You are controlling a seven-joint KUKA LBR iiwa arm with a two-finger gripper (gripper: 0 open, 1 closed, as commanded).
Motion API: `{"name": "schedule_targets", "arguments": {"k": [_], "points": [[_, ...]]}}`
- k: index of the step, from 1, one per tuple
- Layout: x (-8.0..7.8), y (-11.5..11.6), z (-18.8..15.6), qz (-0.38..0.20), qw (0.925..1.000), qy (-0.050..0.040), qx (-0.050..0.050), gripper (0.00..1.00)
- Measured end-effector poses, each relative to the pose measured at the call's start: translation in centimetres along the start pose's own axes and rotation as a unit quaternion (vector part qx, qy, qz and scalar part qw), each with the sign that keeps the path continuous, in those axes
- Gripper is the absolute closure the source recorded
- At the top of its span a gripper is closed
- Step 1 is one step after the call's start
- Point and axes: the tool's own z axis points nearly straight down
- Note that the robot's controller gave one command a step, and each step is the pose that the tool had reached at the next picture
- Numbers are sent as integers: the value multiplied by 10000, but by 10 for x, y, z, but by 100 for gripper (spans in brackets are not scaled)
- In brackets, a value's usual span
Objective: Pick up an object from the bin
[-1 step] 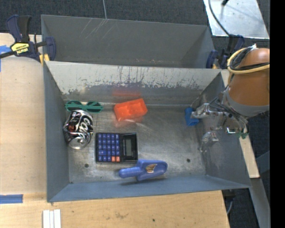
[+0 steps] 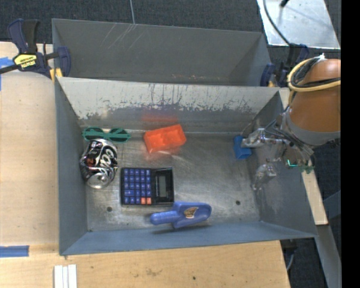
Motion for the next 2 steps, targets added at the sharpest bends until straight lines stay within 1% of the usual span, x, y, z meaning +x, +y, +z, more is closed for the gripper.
{"name": "schedule_targets", "arguments": {"k": [1,2], "points": [[-24,-8,27,-305,9995,-38,10,0],[-37,-8,46,87,9999,-70,-5,0]]}}
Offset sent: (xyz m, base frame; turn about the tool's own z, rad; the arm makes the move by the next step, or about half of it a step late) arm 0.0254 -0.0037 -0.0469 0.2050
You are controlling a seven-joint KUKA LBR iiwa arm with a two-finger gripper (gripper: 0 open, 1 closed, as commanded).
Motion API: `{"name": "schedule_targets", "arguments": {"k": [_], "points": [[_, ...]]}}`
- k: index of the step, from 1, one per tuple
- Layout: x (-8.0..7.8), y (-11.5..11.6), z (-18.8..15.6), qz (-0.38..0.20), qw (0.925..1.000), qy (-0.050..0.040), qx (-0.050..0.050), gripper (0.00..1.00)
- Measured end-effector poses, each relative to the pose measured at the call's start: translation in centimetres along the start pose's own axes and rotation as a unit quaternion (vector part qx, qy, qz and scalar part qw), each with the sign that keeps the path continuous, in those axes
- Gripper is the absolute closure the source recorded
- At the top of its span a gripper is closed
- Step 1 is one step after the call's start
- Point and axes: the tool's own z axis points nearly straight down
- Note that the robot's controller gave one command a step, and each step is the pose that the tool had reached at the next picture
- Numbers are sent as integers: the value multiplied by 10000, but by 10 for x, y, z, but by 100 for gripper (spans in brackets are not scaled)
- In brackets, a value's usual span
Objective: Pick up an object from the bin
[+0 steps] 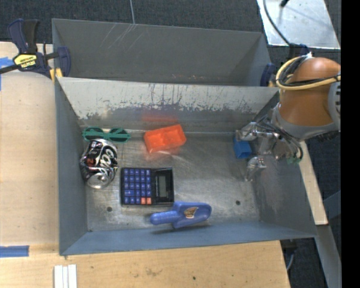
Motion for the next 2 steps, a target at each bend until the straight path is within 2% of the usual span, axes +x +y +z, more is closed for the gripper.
{"name": "schedule_targets", "arguments": {"k": [1,2], "points": [[-13,-5,4,919,9957,54,9,0],[31,9,11,805,9967,-65,29,100]]}}
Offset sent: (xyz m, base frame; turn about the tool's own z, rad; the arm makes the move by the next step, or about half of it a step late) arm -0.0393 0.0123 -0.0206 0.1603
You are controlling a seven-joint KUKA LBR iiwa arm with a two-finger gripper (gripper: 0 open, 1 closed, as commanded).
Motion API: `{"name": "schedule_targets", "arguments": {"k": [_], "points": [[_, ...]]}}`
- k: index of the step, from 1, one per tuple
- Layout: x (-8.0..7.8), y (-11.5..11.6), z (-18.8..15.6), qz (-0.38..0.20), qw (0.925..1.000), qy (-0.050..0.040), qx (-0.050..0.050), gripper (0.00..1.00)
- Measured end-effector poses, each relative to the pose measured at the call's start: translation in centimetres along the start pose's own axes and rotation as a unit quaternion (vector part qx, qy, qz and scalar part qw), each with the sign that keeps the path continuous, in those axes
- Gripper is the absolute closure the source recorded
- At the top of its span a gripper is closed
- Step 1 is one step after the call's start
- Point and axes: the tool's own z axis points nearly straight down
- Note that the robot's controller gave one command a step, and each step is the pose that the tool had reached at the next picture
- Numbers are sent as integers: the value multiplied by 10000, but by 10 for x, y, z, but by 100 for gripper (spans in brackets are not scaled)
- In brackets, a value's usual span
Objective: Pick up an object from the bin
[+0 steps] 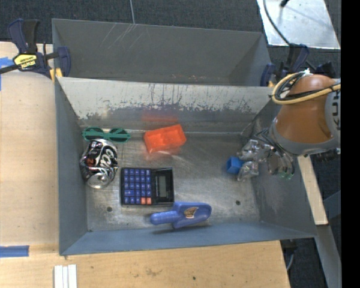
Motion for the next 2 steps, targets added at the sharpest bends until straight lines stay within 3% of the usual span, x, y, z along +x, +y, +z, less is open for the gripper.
{"name": "schedule_targets", "arguments": {"k": [1,2], "points": [[0,0,0,-2,10000,0,1,100],[-6,9,-130,205,9997,132,-6,100]]}}
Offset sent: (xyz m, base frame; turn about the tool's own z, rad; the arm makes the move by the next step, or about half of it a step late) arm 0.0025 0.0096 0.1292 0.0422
